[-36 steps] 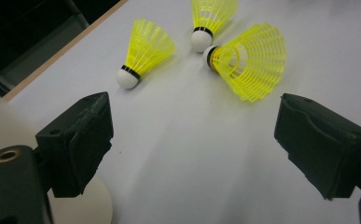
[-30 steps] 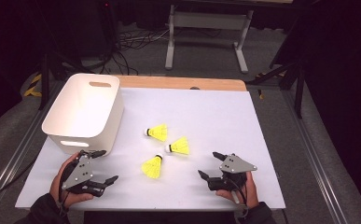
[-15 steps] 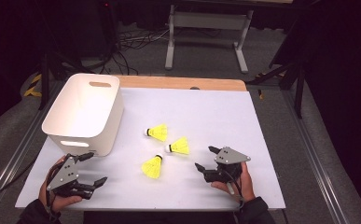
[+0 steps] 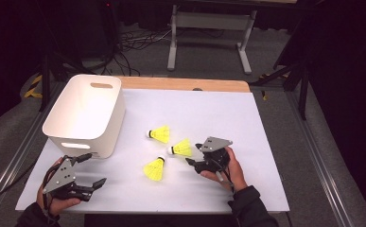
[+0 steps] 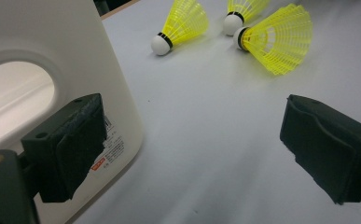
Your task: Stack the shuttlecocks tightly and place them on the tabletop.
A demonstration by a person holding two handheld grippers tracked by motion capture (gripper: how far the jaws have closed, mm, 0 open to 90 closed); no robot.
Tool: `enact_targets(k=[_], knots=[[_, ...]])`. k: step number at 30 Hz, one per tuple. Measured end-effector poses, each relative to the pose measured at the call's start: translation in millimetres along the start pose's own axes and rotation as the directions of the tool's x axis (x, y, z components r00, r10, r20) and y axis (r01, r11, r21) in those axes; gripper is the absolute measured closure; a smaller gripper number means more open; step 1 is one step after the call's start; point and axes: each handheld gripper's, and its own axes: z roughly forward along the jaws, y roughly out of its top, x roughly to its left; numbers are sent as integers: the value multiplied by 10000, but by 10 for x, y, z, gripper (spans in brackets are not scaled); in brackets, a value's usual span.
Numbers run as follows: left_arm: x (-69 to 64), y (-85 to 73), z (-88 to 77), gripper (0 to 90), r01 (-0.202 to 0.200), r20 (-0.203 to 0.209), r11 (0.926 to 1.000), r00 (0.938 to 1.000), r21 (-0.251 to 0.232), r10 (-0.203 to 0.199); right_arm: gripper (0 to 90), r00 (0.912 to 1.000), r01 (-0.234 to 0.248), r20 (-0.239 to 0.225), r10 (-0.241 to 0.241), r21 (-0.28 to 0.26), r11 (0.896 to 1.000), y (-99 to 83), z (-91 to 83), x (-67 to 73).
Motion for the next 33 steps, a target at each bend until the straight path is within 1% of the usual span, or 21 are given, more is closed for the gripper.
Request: enact_targets(k=[2,5,7,9,11,13,16,17,19,22,26,28,33], knots=[[2,-2,5,79,-6,32,10000,10000,4,6,386,10000,-44,-75,45,166,9999,8,49,-13],[-3,-2,19,79,-39,98,10000,9999,58,38,458,9997,-130,-195,137,347,9993,22,116,-36],[-4,1,24,79,-57,108,10000,9999,74,56,511,9997,-125,-210,132,342,9993,23,125,-33],[-6,2,33,79,-64,113,9999,9999,113,63,579,9993,-107,-352,120,368,9993,17,126,-25],[-9,4,35,79,-101,111,9999,9999,117,100,668,9989,-137,-453,149,273,9995,8,120,-17],[-10,4,36,79,-102,106,9999,9999,122,101,729,9985,-93,-539,108,268,9996,4,121,-7],[-5,1,37,79,-73,137,9999,9999,111,71,808,9982,-24,-602,43,310,9995,0,131,7],[-6,-1,41,79,-41,148,10000,9999,80,40,849,9980,-8,-626,27,314,9995,-2,135,11],[-4,1,41,79,-80,156,9999,9998,117,78,884,9977,25,-684,-12,186,9998,-4,131,20],[-7,3,48,79,-2,223,10000,9998,65,1,899,9979,59,-638,-60,-6,10000,-1,110,32],[-20,10,56,77,-35,270,10000,9996,70,33,900,9984,83,-558,-90,-137,9999,2,82,26],[-18,10,57,77,-15,287,10000,9996,47,13,900,9992,115,-379,-123,-214,9997,20,55,-4],[-21,10,68,77,6,330,10000,9995,86,-9,900,9998,-135,-145,127,-535,9985,55,19,-99]])
